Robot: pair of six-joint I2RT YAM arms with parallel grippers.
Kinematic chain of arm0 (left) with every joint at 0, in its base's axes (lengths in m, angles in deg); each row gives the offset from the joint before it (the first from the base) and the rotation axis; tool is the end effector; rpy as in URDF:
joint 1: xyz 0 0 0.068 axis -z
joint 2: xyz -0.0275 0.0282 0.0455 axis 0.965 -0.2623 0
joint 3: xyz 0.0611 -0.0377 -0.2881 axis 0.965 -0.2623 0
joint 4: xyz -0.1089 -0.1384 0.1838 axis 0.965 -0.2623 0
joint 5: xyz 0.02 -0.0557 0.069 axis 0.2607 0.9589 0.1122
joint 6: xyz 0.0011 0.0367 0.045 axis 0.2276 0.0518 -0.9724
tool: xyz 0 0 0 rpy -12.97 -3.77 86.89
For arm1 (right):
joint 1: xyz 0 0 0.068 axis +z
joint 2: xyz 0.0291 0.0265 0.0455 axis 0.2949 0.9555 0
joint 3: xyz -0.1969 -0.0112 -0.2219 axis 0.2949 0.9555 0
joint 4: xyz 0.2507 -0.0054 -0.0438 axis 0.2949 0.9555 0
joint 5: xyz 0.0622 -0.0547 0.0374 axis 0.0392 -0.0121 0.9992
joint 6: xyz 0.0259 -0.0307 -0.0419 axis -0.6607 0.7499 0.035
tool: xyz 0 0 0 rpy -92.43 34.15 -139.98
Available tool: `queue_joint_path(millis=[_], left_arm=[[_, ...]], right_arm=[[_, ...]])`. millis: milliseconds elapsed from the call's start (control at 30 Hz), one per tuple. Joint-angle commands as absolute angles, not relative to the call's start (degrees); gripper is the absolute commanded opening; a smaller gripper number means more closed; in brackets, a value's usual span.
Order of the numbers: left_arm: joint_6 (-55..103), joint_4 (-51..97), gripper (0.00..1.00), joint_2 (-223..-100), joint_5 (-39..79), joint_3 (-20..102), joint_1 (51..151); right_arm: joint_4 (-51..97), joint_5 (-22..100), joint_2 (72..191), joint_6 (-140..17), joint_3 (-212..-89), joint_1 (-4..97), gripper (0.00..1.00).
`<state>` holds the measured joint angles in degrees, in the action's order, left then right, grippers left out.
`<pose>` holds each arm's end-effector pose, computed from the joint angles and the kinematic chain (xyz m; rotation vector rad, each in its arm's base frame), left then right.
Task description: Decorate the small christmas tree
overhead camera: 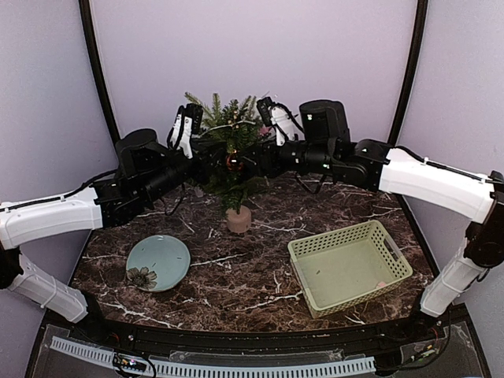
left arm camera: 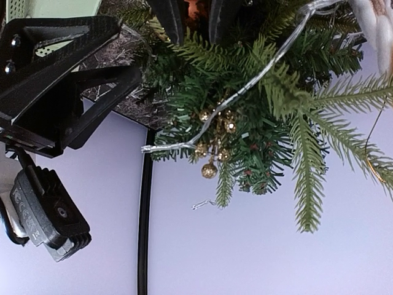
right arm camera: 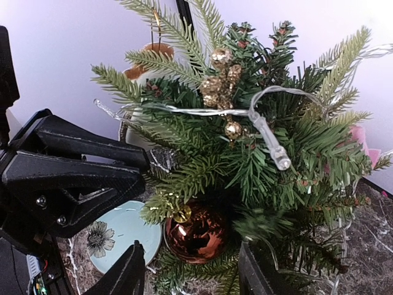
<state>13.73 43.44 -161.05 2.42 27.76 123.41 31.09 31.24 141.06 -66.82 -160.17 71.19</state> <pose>0.2067 -0.2243 0.3977 0.4663 1.4097 -0.5902 0.2224 0.3062 0.4112 -0.6750 1.7740 0.8029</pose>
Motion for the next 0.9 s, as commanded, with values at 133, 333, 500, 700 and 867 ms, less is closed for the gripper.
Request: queue_joint_path(millis=[133,333,500,700,867], left_arm=[[14.2,44.9,0.19,-156.9,2.7,25.7,123.1],[14.6,45.2,0.25,-155.0,5.0,24.0,123.1],[14.1,43.2,0.31,-150.6,9.6,21.7,123.1],[14.6,39.0,0.36,-144.4,11.6,16.2,123.4],[15.6,38.5,0.37,-141.9,11.1,12.1,123.4]], right_arm=[[28.8,31.3,135.4,-66.5,-156.6,71.3,0.56],[28.4,34.5,132.8,-66.4,-154.6,71.3,0.57],[32.7,35.4,129.1,-66.5,-153.3,71.3,0.57],[47.1,29.3,122.8,-70.2,-150.0,70.1,0.57],[66.5,26.3,119.2,-77.5,-148.3,65.9,0.57]])
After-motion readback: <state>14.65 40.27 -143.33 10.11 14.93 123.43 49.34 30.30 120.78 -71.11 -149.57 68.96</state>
